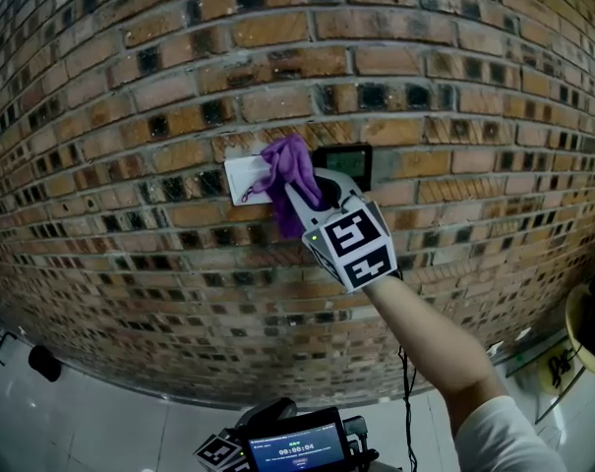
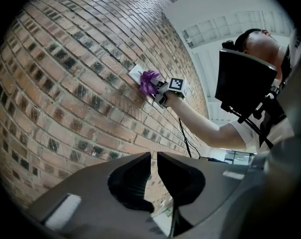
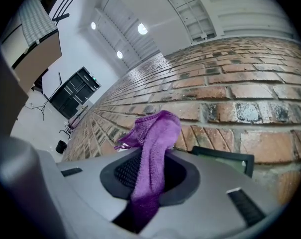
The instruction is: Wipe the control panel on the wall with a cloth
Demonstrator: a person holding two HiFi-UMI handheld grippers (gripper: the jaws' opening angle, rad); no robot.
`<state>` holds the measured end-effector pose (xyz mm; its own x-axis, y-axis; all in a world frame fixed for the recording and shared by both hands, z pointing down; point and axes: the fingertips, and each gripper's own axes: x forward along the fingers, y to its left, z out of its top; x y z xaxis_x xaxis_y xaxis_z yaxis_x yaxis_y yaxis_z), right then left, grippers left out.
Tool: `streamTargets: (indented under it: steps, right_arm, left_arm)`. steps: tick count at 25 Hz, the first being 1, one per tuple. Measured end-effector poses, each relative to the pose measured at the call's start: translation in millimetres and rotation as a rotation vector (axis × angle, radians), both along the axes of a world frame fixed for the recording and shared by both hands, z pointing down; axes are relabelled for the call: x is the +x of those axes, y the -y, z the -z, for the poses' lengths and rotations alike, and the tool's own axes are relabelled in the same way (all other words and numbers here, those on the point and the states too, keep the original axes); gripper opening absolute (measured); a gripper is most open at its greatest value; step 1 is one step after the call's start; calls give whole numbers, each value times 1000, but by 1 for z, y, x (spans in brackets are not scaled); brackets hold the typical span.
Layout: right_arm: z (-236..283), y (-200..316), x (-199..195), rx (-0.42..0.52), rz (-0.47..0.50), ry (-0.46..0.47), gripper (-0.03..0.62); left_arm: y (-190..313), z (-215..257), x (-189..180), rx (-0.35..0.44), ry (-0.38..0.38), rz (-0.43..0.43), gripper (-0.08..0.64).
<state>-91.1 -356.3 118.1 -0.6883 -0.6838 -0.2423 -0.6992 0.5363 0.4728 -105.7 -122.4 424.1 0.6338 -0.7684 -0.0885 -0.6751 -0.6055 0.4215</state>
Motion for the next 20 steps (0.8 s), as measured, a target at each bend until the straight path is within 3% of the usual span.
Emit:
streamTargets:
  steps: [20]
  right_arm:
    - [6, 4, 70, 27, -105, -1, 83]
  left_arm:
    - [7, 0, 31, -2, -1, -75, 34]
